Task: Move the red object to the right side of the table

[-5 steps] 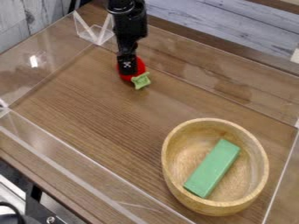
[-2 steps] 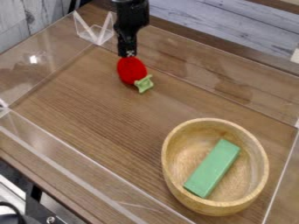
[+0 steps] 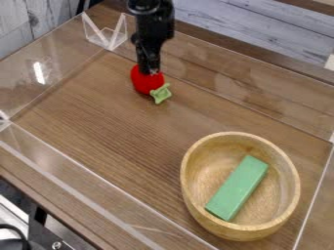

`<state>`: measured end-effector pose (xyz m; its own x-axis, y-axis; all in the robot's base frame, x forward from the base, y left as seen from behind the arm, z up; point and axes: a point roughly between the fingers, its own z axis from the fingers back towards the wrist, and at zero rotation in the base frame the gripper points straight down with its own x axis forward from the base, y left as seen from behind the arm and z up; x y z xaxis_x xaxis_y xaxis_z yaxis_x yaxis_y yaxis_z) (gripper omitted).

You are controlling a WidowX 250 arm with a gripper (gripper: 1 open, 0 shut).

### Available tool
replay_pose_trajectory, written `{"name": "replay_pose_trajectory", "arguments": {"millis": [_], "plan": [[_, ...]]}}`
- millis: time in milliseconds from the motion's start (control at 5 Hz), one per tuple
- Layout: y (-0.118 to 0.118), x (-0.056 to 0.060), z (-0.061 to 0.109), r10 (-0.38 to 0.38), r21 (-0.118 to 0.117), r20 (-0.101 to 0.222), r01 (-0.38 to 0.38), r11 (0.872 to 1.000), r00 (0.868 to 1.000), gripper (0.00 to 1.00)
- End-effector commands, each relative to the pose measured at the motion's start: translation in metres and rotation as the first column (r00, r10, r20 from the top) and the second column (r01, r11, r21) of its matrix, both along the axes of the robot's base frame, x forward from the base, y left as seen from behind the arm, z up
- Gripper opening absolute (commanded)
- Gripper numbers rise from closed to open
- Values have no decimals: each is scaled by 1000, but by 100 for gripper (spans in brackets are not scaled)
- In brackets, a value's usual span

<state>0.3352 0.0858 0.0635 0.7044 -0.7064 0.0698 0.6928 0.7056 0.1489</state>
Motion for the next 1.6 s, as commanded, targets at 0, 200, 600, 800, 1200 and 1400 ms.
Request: {"name": "replay_pose_trajectory", "arguments": {"millis": [0, 200, 600, 800, 1200, 1400], "plan": [[-5, 5, 33, 8, 37, 89, -11, 999, 996, 0], [-10, 3, 42, 25, 51, 110, -31, 998, 994, 0], [3, 17, 22, -23, 30, 93, 20, 999, 995, 100], [17, 19, 2, -80, 19, 73, 79, 997, 994, 100], [41, 21, 2, -130, 14, 69, 129, 991, 989, 0], [45, 20, 26, -130, 27, 81, 128, 991, 988, 0]]}}
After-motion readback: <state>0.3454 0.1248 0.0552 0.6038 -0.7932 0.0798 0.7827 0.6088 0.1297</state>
